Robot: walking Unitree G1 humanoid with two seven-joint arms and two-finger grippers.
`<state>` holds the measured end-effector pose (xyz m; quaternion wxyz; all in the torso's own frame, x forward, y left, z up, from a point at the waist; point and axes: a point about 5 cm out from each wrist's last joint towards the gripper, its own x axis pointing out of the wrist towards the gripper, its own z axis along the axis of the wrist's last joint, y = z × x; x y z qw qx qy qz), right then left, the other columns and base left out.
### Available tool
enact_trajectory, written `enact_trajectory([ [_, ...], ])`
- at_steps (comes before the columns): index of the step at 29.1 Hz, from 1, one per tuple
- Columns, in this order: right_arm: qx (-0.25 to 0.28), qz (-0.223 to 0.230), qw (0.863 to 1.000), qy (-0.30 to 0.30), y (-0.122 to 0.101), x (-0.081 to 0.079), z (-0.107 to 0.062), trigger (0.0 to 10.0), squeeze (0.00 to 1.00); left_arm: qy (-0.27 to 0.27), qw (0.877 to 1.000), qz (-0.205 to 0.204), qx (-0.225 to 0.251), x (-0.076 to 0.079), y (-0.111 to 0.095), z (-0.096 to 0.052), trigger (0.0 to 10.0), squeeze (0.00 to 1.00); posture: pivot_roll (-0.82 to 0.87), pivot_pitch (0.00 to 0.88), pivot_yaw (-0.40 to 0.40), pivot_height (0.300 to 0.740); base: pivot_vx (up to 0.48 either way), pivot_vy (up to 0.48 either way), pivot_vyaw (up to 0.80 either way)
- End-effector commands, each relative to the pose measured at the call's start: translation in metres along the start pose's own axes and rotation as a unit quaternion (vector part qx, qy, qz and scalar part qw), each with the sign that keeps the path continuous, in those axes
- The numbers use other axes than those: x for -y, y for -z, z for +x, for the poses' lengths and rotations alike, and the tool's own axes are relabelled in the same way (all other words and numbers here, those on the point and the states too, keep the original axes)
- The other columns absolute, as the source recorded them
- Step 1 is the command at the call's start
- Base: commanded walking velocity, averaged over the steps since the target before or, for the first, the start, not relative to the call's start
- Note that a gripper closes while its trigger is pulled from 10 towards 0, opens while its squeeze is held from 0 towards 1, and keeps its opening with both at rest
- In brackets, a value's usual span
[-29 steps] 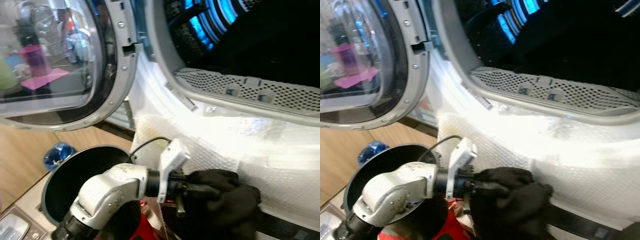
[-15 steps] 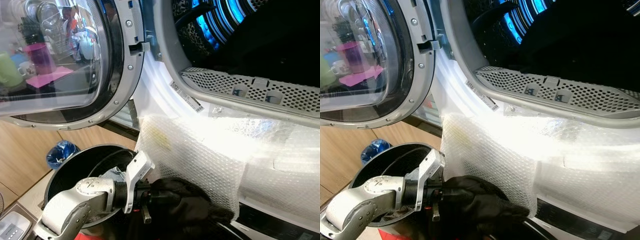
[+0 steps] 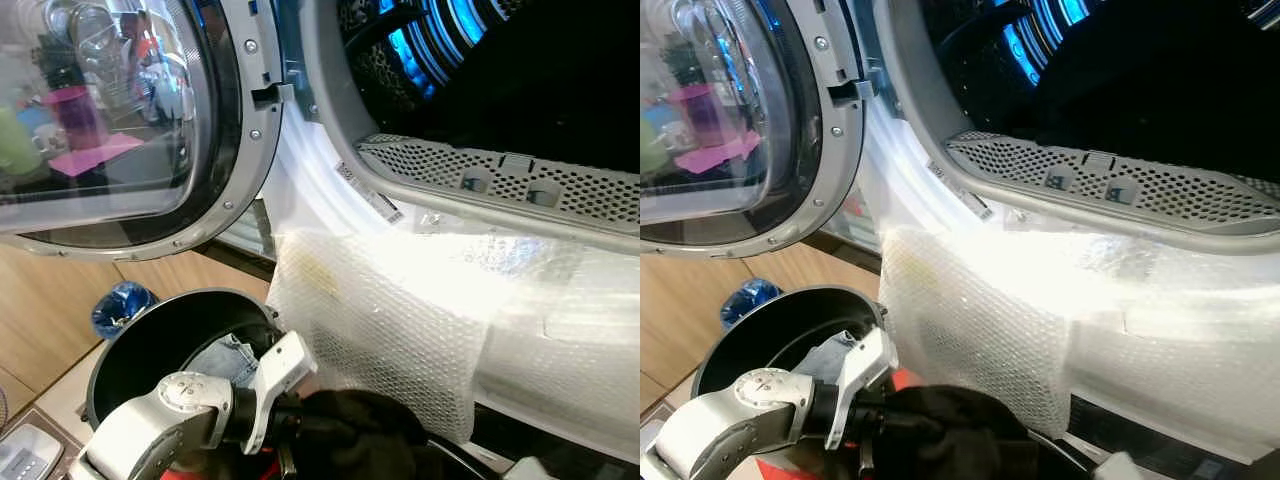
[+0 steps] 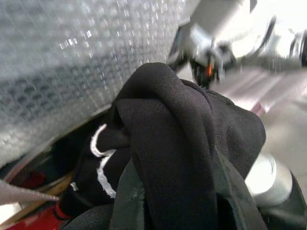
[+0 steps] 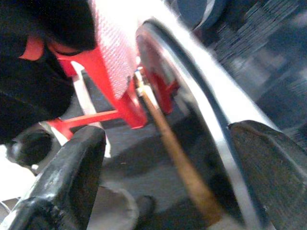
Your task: Clothes washing
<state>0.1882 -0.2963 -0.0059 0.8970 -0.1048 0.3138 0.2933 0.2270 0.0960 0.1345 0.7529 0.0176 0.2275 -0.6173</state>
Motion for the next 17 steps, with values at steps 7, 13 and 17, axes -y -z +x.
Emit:
enact_trajectory([
  [7, 0.078, -0.030, 0.993, -0.078, -0.035, -0.001, -0.011, 10.0, 1.00, 0.010, 0.999, 0.030, -0.033, 0.000, 0.006, -0.001, 0.0, 0.00, -0.08, 0.019, 0.119, 0.740, 0.000, 0.000, 0.00],
  [13, 0.048, -0.099, 0.980, -0.164, -0.046, -0.016, -0.012, 10.0, 1.00, -0.001, 0.994, 0.062, -0.084, -0.006, 0.020, 0.005, 0.0, 0.00, -0.08, 0.025, 0.123, 0.740, 0.000, 0.000, 0.00],
  [17, 0.039, -0.127, 0.971, -0.199, -0.054, -0.027, -0.009, 10.0, 1.00, -0.007, 0.991, 0.081, -0.107, -0.009, 0.023, 0.009, 0.0, 0.00, -0.09, 0.023, 0.122, 0.740, 0.000, 0.000, 0.00],
])
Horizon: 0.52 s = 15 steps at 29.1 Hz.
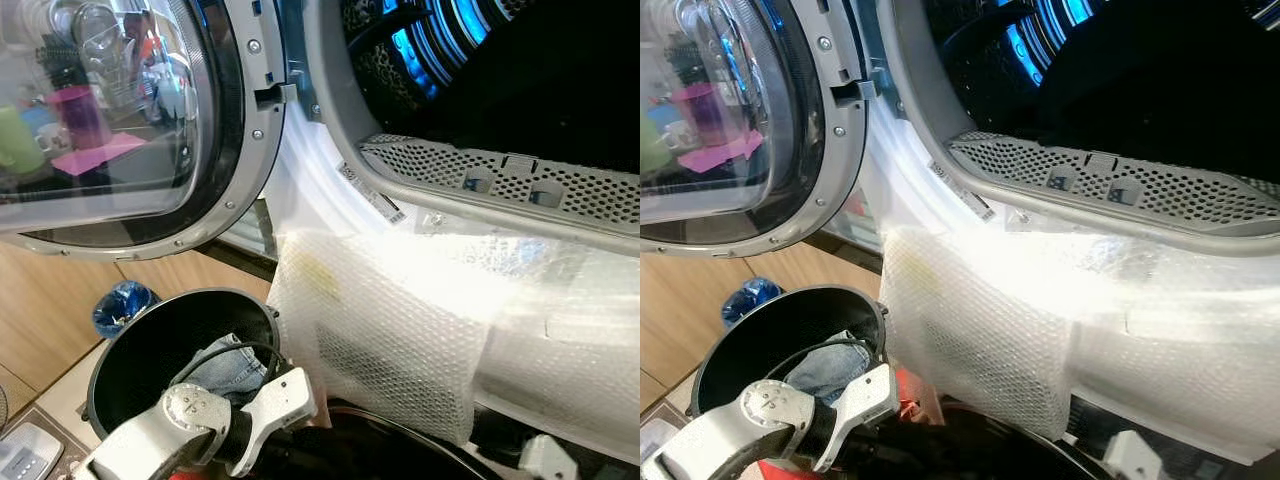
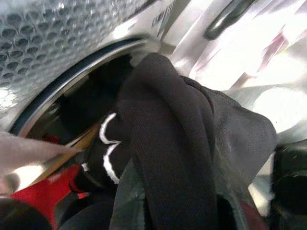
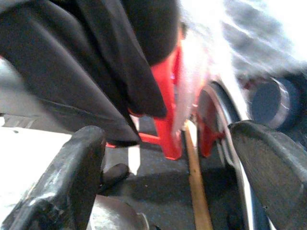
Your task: Clothes washing
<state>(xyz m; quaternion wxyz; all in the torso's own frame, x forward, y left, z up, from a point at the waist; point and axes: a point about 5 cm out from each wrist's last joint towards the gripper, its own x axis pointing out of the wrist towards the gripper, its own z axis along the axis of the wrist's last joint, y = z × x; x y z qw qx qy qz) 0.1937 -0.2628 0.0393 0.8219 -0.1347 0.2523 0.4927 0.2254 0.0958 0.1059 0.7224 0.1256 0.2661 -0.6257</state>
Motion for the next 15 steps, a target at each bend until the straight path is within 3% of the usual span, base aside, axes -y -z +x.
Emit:
enact_trajectory([
  [1, -0.007, -0.023, 0.999, -0.033, -0.010, -0.006, 0.008, 10.0, 1.00, -0.014, 0.999, 0.031, -0.015, -0.004, -0.001, 0.002, 0.0, 0.00, -0.09, 0.023, 0.122, 0.740, 0.000, 0.000, 0.00],
  [6, 0.000, -0.046, 0.998, -0.045, -0.028, -0.011, 0.024, 10.0, 1.00, -0.012, 0.998, 0.053, -0.017, -0.005, -0.005, 0.018, 0.0, 0.00, -0.10, 0.024, 0.114, 0.740, 0.000, 0.000, 0.00],
  [10, 0.009, -0.025, 0.999, -0.026, -0.032, -0.012, 0.037, 10.0, 1.00, -0.012, 0.997, 0.071, -0.013, -0.004, -0.011, 0.029, 0.0, 0.00, -0.10, 0.027, 0.112, 0.740, 0.000, 0.000, 0.00],
  [13, 0.014, -0.016, 0.999, -0.047, -0.036, -0.022, 0.044, 10.0, 1.00, -0.009, 0.997, 0.080, -0.008, -0.002, -0.016, 0.036, 0.0, 0.00, -0.10, 0.027, 0.112, 0.740, 0.000, 0.000, 0.00],
  [15, -0.014, -0.022, 0.996, -0.088, -0.033, -0.035, 0.042, 10.0, 1.00, -0.015, 0.996, 0.090, -0.005, -0.002, -0.018, 0.041, 0.0, 0.00, -0.11, 0.031, 0.105, 0.740, 0.000, 0.000, 0.00],
])
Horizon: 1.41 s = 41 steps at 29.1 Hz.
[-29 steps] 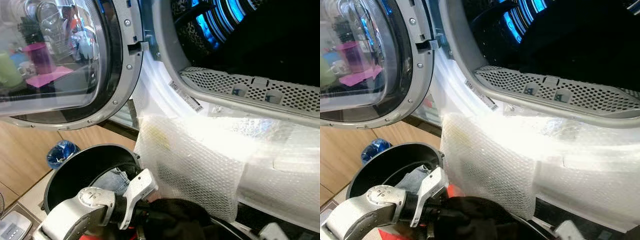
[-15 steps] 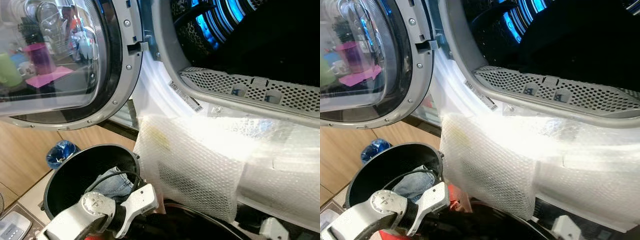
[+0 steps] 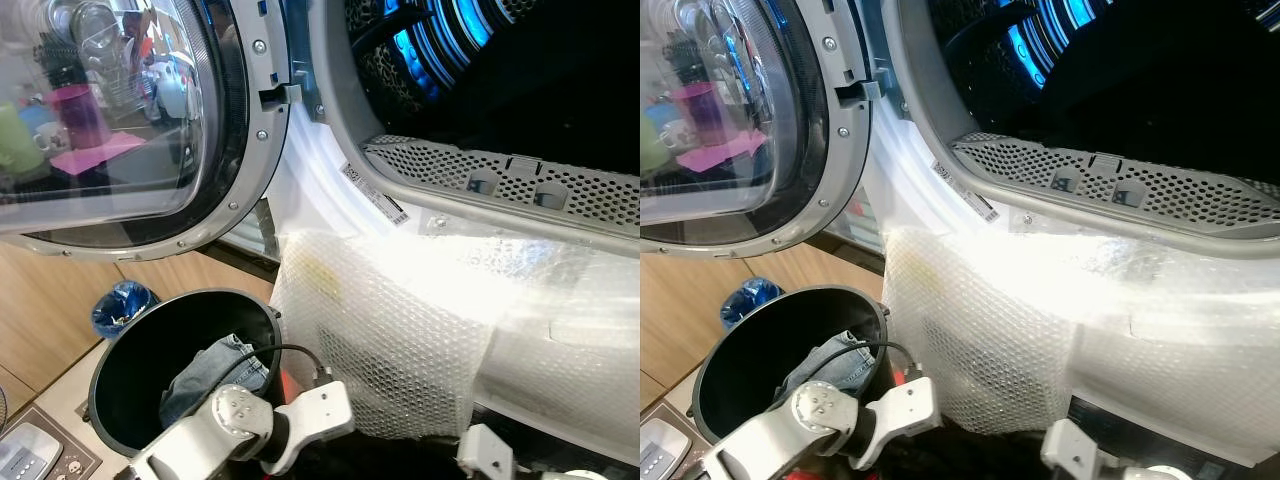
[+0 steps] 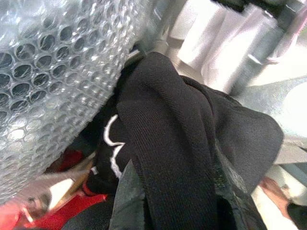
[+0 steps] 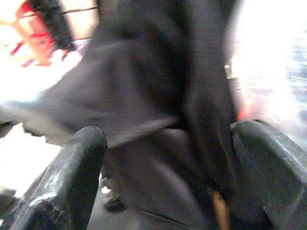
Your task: Clothes washing
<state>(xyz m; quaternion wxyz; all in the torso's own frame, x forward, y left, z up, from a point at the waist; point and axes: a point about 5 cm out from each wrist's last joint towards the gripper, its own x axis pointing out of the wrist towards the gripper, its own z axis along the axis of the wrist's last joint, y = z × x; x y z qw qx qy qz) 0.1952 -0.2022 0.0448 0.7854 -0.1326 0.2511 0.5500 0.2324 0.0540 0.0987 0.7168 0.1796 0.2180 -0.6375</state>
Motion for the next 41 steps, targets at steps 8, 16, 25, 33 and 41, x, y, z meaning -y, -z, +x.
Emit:
enact_trajectory([
  [8, -0.022, 0.013, 0.998, -0.066, 0.000, -0.024, 0.010, 10.0, 1.00, -0.031, 0.999, 0.026, 0.000, -0.006, -0.005, 0.010, 0.0, 0.00, -0.11, 0.033, 0.103, 0.740, 0.000, 0.000, 0.00],
  [16, -0.037, 0.059, 0.996, 0.047, 0.002, -0.010, 0.037, 10.0, 1.00, -0.043, 0.998, 0.039, 0.035, -0.003, -0.025, 0.027, 0.0, 0.00, -0.11, 0.039, 0.091, 0.740, 0.000, 0.000, 0.00],
  [25, 0.041, 0.119, 0.991, 0.045, -0.013, -0.022, 0.048, 10.0, 1.00, -0.054, 0.996, 0.034, 0.068, -0.003, -0.037, 0.032, 0.0, 0.00, -0.11, 0.046, 0.087, 0.740, 0.000, 0.000, 0.00],
  [33, 0.054, 0.152, 0.986, 0.042, -0.015, -0.031, 0.053, 10.0, 0.00, -0.093, 0.988, 0.017, 0.124, -0.011, -0.057, 0.032, 0.0, 0.00, -0.12, 0.048, 0.081, 0.740, 0.000, 0.000, 0.00],
  [41, 0.047, 0.215, 0.965, 0.144, -0.004, -0.015, 0.059, 10.0, 0.00, -0.113, 0.973, -0.027, 0.199, -0.020, -0.080, 0.026, 0.0, 0.00, -0.12, 0.053, 0.083, 0.740, 0.000, 0.000, 0.00],
])
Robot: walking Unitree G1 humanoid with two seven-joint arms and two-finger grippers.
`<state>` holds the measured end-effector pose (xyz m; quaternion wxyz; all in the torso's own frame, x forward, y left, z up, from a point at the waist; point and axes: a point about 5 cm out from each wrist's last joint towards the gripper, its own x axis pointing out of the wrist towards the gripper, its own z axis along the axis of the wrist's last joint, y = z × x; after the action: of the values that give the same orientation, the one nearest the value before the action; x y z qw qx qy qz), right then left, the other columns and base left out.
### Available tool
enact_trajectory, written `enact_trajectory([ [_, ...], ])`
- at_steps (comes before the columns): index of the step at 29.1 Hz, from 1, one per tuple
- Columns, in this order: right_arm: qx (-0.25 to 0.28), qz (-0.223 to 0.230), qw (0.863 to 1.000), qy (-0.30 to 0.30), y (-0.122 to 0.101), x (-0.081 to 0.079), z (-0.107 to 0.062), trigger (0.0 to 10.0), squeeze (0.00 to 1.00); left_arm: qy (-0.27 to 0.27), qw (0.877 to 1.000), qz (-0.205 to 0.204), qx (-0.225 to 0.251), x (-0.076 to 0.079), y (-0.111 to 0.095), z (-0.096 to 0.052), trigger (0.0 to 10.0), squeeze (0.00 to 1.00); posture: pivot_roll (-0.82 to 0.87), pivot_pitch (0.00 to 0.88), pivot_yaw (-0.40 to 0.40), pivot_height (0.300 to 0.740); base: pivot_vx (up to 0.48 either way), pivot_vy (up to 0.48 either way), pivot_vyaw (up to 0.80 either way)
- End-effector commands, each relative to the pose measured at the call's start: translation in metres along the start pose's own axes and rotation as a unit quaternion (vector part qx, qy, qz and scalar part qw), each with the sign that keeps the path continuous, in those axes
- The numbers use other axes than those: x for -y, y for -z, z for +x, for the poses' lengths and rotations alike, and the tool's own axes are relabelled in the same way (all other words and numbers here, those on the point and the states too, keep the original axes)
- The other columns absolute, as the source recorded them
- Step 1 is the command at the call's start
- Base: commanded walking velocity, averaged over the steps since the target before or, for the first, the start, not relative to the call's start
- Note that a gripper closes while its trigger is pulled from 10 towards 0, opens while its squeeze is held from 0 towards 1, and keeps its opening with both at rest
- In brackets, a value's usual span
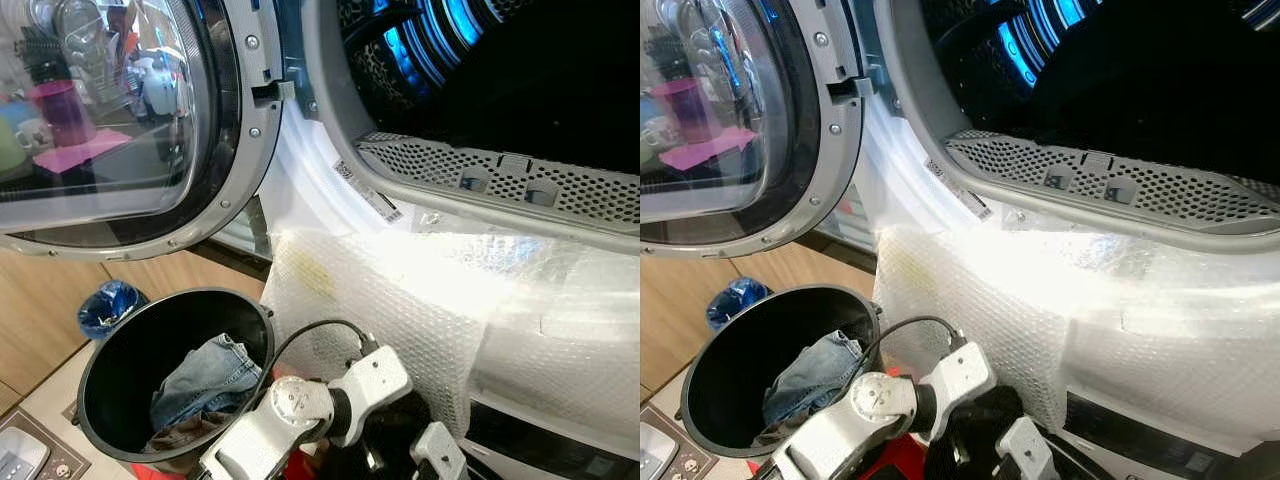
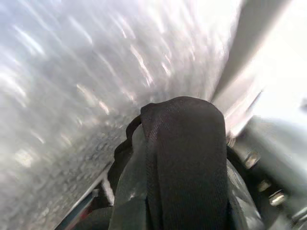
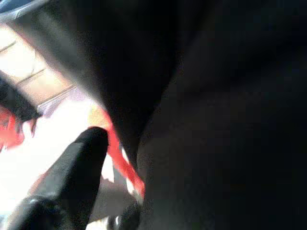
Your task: Clothes washing
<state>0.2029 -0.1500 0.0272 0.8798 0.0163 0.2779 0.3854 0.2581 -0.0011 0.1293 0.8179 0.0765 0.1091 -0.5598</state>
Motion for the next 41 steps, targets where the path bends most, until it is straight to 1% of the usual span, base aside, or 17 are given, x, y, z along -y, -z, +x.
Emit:
enact_trajectory([
  [1, -0.015, 0.038, 0.999, 0.016, 0.010, -0.001, 0.004, 10.0, 0.00, 0.007, 0.999, 0.004, 0.051, -0.001, -0.024, 0.001, 0.0, 0.00, -0.12, 0.052, 0.083, 0.740, 0.000, 0.000, 0.00],
  [2, -0.015, 0.038, 0.999, 0.016, 0.010, -0.001, 0.004, 10.0, 0.00, 0.007, 0.999, 0.004, 0.051, -0.001, -0.024, 0.001, 0.0, 0.00, -0.12, 0.052, 0.083, 0.740, 0.000, 0.000, 0.00],
  [5, 0.008, 0.067, 0.998, 0.019, 0.006, -0.004, 0.008, 10.0, 0.00, 0.011, 0.998, -0.001, 0.054, 0.000, -0.025, 0.002, 0.0, 0.00, -0.12, 0.054, 0.085, 0.740, 0.000, 0.000, 0.00],
  [7, 0.036, 0.096, 0.995, 0.021, 0.001, -0.009, 0.012, 10.0, 0.00, 0.013, 0.998, -0.006, 0.056, 0.002, -0.026, 0.003, 0.0, 0.00, -0.12, 0.052, 0.083, 0.740, 0.000, 0.000, 0.00],
  [10, 0.042, 0.108, 0.993, 0.029, 0.001, -0.009, 0.014, 10.0, 0.00, 0.015, 0.998, -0.010, 0.058, 0.002, -0.026, 0.003, 0.0, 0.00, -0.12, 0.055, 0.085, 0.740, 0.000, 0.000, 0.00],
  [11, 0.052, 0.130, 0.989, 0.039, 0.002, -0.009, 0.015, 10.0, 0.00, 0.016, 0.998, -0.013, 0.056, 0.002, -0.026, 0.003, 0.0, 0.00, -0.12, 0.055, 0.085, 0.740, 0.000, 0.000, 0.00],
  [13, 0.062, 0.150, 0.986, 0.038, 0.003, -0.010, 0.015, 10.0, 0.00, 0.018, 0.998, -0.013, 0.054, 0.003, -0.025, 0.003, 0.0, 0.00, -0.12, 0.055, 0.085, 0.740, 0.000, 0.000, 0.00],
  [16, 0.059, 0.152, 0.986, 0.038, 0.007, -0.011, 0.014, 10.0, 0.00, 0.018, 0.998, -0.012, 0.052, 0.003, -0.025, 0.003, 0.0, 0.00, -0.12, 0.054, 0.085, 0.740, 0.000, 0.000, 0.00],
  [19, 0.041, 0.158, 0.985, 0.061, 0.017, -0.009, 0.014, 10.0, 0.00, 0.017, 0.998, -0.014, 0.053, 0.003, -0.026, 0.003, 0.0, 0.00, -0.12, 0.054, 0.085, 0.740, 0.000, 0.000, 0.00],
  [23, 0.030, 0.178, 0.976, 0.123, 0.033, 0.003, 0.015, 10.0, 0.00, 0.021, 0.997, -0.026, 0.064, 0.004, -0.031, 0.003, 0.0, 0.00, -0.12, 0.051, 0.085, 0.740, 0.000, 0.000, 0.00],
  [27, 0.066, 0.217, 0.959, 0.168, 0.036, 0.013, 0.015, 10.0, 0.00, 0.031, 0.997, -0.030, 0.065, 0.006, -0.032, 0.003, 0.0, 0.00, -0.12, 0.041, 0.087, 0.740, 0.000, 0.000, 0.00],
  [31, 0.102, 0.239, 0.950, 0.170, 0.034, 0.015, 0.015, 10.0, 0.00, 0.035, 0.997, -0.032, 0.065, 0.007, -0.033, 0.004, 0.0, 0.00, -0.12, 0.035, 0.089, 0.740, 0.000, 0.000, 0.00],
  [36, 0.132, 0.242, 0.950, 0.149, 0.033, 0.012, 0.017, 10.0, 0.00, 0.036, 0.997, -0.031, 0.065, 0.006, -0.035, 0.005, 0.0, 0.00, -0.12, 0.043, 0.090, 0.740, 0.000, 0.000, 0.00],
  [37, 0.133, 0.242, 0.950, 0.144, 0.034, 0.011, 0.017, 9.8, 0.00, 0.035, 0.997, -0.032, 0.065, 0.006, -0.035, 0.005, 0.0, 0.00, -0.12, 0.043, 0.090, 0.740, 0.000, 0.000, 0.00],
  [38, 0.136, 0.243, 0.952, 0.131, 0.036, 0.008, 0.016, 2.7, 0.00, 0.035, 0.997, -0.033, 0.066, 0.006, -0.035, 0.005, 0.0, 0.00, -0.11, 0.044, 0.089, 0.740, 0.000, 0.000, 0.00],
  [39, 0.134, 0.242, 0.952, 0.129, 0.038, 0.007, 0.016, 0.0, 0.00, 0.034, 0.997, -0.034, 0.066, 0.006, -0.035, 0.005, 0.0, 0.00, -0.11, 0.044, 0.089, 0.740, 0.000, 0.000, 0.00],
  [41, 0.129, 0.238, 0.954, 0.129, 0.041, 0.007, 0.015, 0.0, 0.00, 0.034, 0.997, -0.035, 0.065, 0.006, -0.034, 0.005, 0.0, 0.00, -0.12, 0.037, 0.090, 0.740, 0.000, 0.000, 0.00],
])
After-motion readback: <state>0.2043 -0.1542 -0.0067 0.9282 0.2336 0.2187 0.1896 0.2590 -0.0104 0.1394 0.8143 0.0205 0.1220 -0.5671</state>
